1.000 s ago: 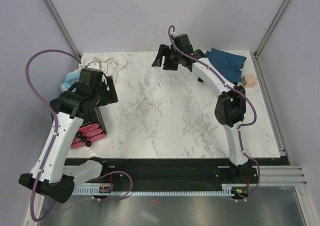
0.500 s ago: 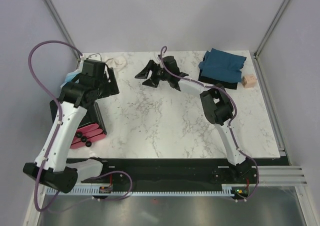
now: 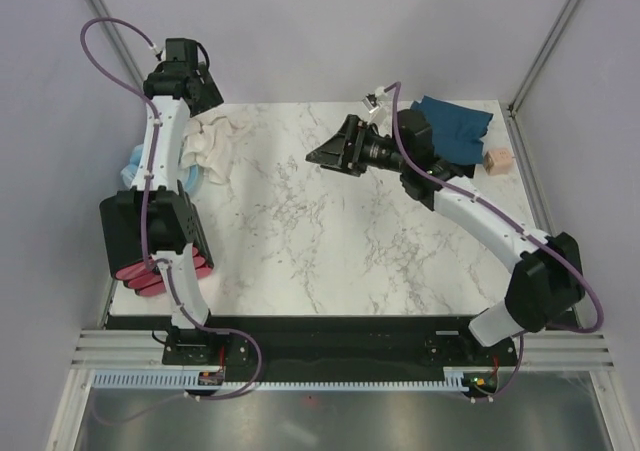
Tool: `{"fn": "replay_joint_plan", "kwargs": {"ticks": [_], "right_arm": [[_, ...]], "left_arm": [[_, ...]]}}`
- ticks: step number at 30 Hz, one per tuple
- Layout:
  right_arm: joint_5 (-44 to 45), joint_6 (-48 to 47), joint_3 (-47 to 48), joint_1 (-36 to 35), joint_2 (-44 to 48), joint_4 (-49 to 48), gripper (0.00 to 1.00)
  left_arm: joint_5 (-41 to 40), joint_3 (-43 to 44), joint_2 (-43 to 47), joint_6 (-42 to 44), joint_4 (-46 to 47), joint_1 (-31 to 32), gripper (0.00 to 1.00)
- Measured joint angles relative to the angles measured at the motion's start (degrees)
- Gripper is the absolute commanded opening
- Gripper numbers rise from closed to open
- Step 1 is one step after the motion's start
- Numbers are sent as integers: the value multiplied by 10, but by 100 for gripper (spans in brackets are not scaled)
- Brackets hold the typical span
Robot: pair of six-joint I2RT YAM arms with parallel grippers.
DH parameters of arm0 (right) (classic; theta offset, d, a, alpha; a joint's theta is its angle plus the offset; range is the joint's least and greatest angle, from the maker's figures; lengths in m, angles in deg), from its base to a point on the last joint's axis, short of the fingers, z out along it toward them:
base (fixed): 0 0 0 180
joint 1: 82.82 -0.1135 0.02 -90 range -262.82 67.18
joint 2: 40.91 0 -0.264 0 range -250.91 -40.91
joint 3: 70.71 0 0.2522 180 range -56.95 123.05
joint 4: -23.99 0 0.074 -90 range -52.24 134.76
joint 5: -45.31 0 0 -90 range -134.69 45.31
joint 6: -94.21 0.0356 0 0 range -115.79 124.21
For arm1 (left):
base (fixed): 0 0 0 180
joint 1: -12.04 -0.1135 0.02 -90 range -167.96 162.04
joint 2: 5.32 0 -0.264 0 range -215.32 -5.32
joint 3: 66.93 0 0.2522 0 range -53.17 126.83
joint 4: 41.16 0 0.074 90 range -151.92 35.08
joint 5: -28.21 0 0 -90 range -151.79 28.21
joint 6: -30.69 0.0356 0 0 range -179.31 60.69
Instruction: Fold and stack the t-shirts
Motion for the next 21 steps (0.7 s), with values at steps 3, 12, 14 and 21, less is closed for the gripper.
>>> {"fn": "replay_joint_plan", "kwargs": {"ticks": [3,12,14,21], "right_arm": [[5,-19,-45,-1,52,15,84],[40,-32,-191,-3,78,86,84],[49,-32,-208,-3,92,92,84],[73,-32,-242,-1,161,91,85]], "left_arm": [[7,63,-65,0,1,-16,82],[57,129,-166,-17,29,-54,83],[76,136,-182,-29,44,-76,82],[122,186,-237,-97,91,-131,81]]}}
